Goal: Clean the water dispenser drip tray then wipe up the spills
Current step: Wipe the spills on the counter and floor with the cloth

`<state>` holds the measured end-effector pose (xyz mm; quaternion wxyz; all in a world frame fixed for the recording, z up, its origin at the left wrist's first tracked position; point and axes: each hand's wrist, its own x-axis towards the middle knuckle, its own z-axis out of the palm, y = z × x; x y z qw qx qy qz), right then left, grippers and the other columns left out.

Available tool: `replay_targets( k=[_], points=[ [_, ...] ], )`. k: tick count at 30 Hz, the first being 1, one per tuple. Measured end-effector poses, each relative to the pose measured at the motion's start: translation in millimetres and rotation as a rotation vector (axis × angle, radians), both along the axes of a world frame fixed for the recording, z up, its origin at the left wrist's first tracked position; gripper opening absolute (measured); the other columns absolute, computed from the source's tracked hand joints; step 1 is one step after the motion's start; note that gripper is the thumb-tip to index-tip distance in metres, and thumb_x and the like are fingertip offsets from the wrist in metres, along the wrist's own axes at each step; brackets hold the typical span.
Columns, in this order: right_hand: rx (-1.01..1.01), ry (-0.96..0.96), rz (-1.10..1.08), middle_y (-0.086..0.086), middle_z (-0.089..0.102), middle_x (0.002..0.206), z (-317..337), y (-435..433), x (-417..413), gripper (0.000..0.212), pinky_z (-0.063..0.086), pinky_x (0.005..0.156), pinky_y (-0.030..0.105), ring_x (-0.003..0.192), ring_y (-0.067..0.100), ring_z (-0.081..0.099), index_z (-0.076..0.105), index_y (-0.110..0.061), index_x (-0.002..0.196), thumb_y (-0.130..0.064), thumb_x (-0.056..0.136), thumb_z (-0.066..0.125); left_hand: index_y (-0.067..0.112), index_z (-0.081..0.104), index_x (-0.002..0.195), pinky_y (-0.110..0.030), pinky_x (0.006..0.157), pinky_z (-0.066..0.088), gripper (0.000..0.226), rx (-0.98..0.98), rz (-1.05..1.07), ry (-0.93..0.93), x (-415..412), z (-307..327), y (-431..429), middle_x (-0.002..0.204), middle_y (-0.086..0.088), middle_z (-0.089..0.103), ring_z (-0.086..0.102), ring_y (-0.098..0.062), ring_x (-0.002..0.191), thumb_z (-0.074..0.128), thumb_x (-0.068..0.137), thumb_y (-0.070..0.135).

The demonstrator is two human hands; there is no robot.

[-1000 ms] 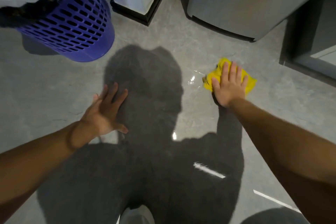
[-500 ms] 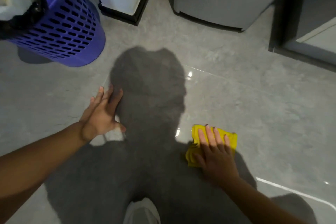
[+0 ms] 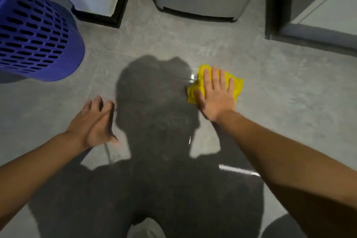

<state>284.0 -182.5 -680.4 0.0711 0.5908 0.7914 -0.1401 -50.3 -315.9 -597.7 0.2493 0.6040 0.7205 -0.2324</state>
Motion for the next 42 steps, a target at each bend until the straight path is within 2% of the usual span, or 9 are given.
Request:
replay_targets(
  k=[4,8,11,19,24,33,36,39,42],
  points=[
    [-0.008,0.062,0.199,0.009,0.016,0.173,1.0,-133.4,26.2,0.078,0.011,0.125,0.059,0.159,0.034,0.014,0.023,-0.023,0.164,-0.058,0.099,0.047,0.007,0.025,0.161,-0.055,0.122,0.031,0.136,0.048,-0.115,-0.101,15.8,5.6,19.7,0.164,-0.026,0.020,0.025,-0.051,0.149,0.095,0.055,0.058],
    [-0.068,-0.012,0.037,0.013,0.026,0.169,3.3,-204.9,112.7,0.078,0.027,0.119,0.065,0.153,0.039,0.031,0.036,-0.020,0.160,-0.060,0.094,0.050,0.013,0.002,0.166,-0.052,0.129,0.015,0.139,0.019,-0.266,-0.131,34.2,4.7,41.3,0.172,-0.026,0.000,0.007,-0.050,0.157,0.087,0.068,0.061],
    [-0.114,-0.100,-0.116,0.018,0.032,0.166,9.5,-169.0,167.8,0.083,0.028,0.115,0.067,0.149,0.044,0.036,0.036,-0.014,0.159,-0.068,0.096,0.030,0.023,-0.007,0.166,-0.063,0.123,0.023,0.135,-0.014,-0.239,-0.113,45.4,-1.3,50.7,0.173,-0.021,-0.009,0.001,-0.054,0.156,0.088,0.072,0.050],
    [0.004,-0.010,-0.489,0.006,0.001,0.175,-4.4,38.4,135.3,0.080,0.002,0.125,0.062,0.160,0.032,0.000,0.004,-0.023,0.166,-0.065,0.100,0.019,0.024,0.006,0.167,-0.069,0.120,0.025,0.149,-0.009,-0.151,-0.142,45.5,-9.1,51.7,0.174,-0.018,-0.003,0.000,-0.058,0.154,0.101,0.054,0.038],
    [-0.022,0.045,-0.137,0.008,0.007,0.174,-4.0,68.3,15.6,0.076,-0.002,0.124,0.061,0.160,0.033,0.002,0.008,-0.023,0.166,-0.059,0.101,0.027,0.024,0.004,0.167,-0.067,0.122,0.023,0.153,0.022,-0.180,-0.149,37.1,-17.2,48.4,0.175,-0.012,-0.006,0.000,-0.055,0.155,0.100,0.051,0.048],
    [-0.037,0.189,0.407,0.003,0.026,0.171,-3.6,-152.6,1.8,0.082,0.012,0.122,0.062,0.157,0.030,0.020,0.027,-0.027,0.163,-0.065,0.094,0.048,0.037,0.002,0.166,-0.062,0.122,0.029,0.151,0.043,-0.109,-0.183,31.0,-18.7,43.6,0.176,0.004,-0.007,-0.001,-0.043,0.159,0.099,0.051,0.050],
    [-0.006,0.196,0.433,0.002,0.051,0.156,6.3,-187.3,54.5,0.064,0.030,0.115,0.058,0.143,0.031,0.045,0.050,-0.030,0.151,-0.056,0.093,0.060,0.036,0.001,0.166,-0.060,0.121,0.033,0.141,0.011,-0.119,-0.144,37.9,-11.9,44.6,0.176,-0.001,-0.009,0.000,-0.046,0.159,0.097,0.062,0.044],
    [0.111,0.205,0.340,0.005,0.070,0.114,17.8,-204.4,115.2,0.037,0.047,0.096,0.050,0.098,0.032,0.064,0.069,-0.030,0.121,-0.036,0.085,0.073,0.029,0.002,0.166,-0.060,0.114,0.042,0.117,-0.017,-0.146,-0.082,53.4,-2.9,44.3,0.175,-0.009,-0.006,0.008,-0.049,0.157,0.082,0.081,0.026],
    [-0.123,0.010,0.137,0.011,0.064,0.106,41.6,-204.8,175.0,0.041,0.052,0.079,0.048,0.087,0.039,0.066,0.064,-0.029,0.122,-0.042,0.083,0.063,0.013,0.027,0.159,-0.054,0.106,0.050,0.083,0.027,-0.223,-0.032,82.0,11.2,35.4,0.162,-0.021,0.028,0.042,-0.048,0.141,0.070,0.088,0.020]
  ],
)
